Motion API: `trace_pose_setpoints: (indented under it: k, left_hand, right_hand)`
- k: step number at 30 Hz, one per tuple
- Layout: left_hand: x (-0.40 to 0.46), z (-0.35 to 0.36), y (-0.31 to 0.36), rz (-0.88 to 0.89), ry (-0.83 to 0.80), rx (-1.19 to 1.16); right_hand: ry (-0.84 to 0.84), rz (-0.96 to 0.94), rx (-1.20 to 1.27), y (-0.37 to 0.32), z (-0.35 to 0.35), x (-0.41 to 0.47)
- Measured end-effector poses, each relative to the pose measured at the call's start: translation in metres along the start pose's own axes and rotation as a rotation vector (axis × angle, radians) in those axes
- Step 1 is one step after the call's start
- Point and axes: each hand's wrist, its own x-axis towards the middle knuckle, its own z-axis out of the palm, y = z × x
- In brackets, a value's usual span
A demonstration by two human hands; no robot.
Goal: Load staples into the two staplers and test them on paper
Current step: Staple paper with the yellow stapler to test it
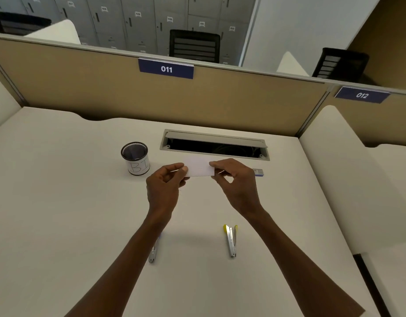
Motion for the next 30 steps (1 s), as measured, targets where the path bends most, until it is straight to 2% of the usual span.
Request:
trace_pose_setpoints:
  k: [5,12,16,23,30]
  left_hand:
    - [-0.007,0.001,0.01,-0.028,-0.107,-0.047]
    - [-0.011,0.008,0.021,0.033,-0.147,0.101]
    - [-0.016,0.012,0.022,0.071,-0.204,0.18]
    - [-0.016,0.018,0.023,0.081,-0.157,0.246]
    - [-0.015,0.021,0.023,0.077,-0.149,0.252]
  right_hand:
    - [0.066,0.01,0.031,-0.006,-0.011,0.003]
    - [0.047,0.302,0.183,-0.006,-0.022,0.003]
    - [0.006,0.436,0.408,-0.008,-0.029,0.004]
    - [0.016,0.538,0.553,-0.01,-0.037,0.004]
    - [0.004,0.554,0.554,-0.009,-0.037,0.005]
